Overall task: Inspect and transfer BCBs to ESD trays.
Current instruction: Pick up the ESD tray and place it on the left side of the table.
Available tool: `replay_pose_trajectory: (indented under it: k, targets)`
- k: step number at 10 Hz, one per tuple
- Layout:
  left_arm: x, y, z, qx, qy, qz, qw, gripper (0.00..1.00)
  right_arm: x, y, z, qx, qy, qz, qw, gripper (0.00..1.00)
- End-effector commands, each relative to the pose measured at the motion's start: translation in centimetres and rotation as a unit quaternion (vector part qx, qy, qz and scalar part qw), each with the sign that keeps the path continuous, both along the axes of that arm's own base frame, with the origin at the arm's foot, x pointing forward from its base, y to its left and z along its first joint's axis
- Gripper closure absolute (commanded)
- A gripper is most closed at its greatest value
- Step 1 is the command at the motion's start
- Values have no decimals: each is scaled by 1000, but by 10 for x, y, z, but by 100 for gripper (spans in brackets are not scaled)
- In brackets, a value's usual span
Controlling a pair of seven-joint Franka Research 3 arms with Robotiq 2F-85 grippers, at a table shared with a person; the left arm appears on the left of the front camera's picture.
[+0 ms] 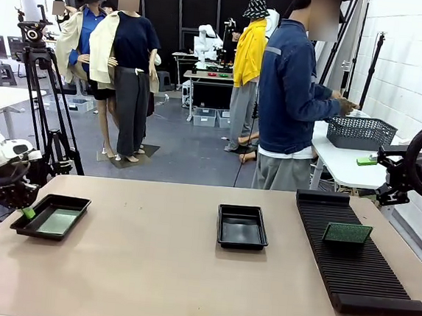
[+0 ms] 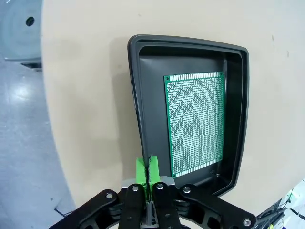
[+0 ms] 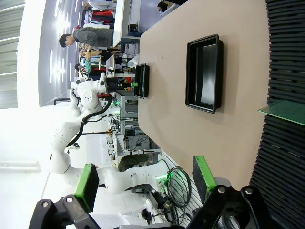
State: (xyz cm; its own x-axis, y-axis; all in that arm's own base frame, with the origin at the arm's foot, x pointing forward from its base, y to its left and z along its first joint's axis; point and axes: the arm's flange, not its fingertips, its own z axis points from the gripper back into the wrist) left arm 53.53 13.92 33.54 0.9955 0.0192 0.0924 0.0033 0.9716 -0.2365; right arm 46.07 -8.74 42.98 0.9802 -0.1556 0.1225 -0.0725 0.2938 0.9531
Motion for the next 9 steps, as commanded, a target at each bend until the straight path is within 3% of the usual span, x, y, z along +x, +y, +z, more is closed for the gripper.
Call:
replay_pose_trajectory:
  k: [1, 9]
  targets:
    - [7, 21, -1, 1, 4, -12, 1000, 100, 1, 1, 1, -1, 4, -2, 1000, 0]
    - [-8, 68, 3, -11, -5, 14, 1000, 100, 1, 1, 1, -1, 4, -2, 1000, 0]
